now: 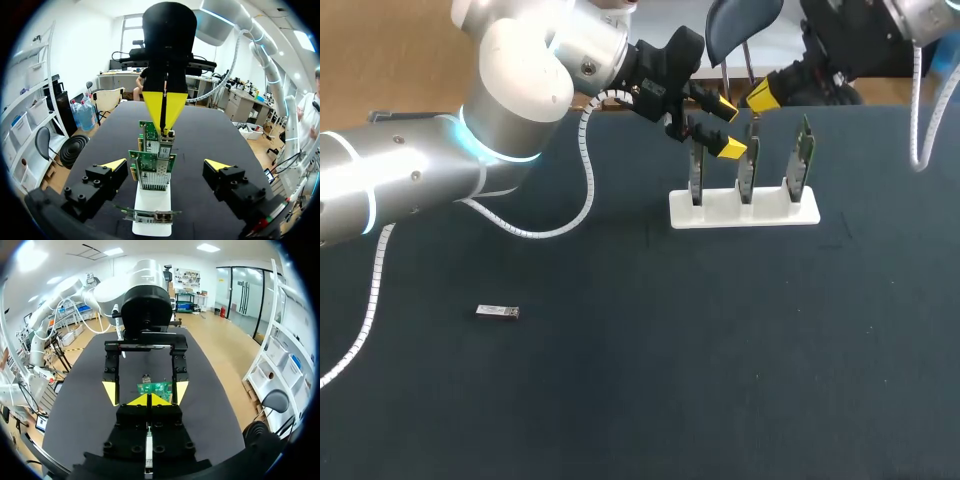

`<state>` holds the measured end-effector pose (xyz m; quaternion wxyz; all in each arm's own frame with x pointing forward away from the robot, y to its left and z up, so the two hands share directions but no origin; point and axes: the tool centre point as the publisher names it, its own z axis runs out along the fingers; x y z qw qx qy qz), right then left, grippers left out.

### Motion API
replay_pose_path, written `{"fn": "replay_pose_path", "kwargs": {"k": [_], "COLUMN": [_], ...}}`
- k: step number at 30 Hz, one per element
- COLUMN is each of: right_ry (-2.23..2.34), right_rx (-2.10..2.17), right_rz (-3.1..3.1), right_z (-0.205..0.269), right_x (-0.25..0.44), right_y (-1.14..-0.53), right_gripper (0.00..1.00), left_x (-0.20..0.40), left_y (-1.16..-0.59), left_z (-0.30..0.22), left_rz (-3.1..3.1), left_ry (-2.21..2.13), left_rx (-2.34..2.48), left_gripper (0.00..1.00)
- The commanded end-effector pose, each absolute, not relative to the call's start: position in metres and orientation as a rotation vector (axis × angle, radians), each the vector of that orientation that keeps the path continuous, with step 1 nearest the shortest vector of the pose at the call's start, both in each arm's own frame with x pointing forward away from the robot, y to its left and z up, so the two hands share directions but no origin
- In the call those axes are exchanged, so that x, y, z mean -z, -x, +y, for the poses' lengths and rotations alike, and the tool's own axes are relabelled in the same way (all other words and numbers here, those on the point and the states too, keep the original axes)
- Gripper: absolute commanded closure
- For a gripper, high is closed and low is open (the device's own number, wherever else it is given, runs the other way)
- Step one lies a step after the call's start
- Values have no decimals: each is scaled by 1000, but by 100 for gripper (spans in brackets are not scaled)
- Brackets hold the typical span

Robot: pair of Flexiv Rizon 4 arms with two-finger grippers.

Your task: Pick up the optical module with the left hand, and insert it into the network port with the right hand.

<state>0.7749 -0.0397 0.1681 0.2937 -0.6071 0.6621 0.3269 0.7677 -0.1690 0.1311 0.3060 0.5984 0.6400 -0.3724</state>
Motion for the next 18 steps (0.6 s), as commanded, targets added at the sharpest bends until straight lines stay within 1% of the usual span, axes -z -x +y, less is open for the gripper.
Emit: {"fn": "replay_pose_path", "kwargs": {"k": [1,18], "right_ry": [1609,1586], "right_rx": [-877,-908], "right_rz": [1770,1802], "right_z": [-40,-40], "right_x": [-163,-148], "right_y": [-775,-774], "right_gripper": [100,100], "left_x": [-131,-131], "left_y": [-769,-769], "left_z": [-170,-170], "left_rz": [1695,1695], "left_ry": [-1588,-1588], "left_rx": [986,986], "left_gripper": [0,0]}}
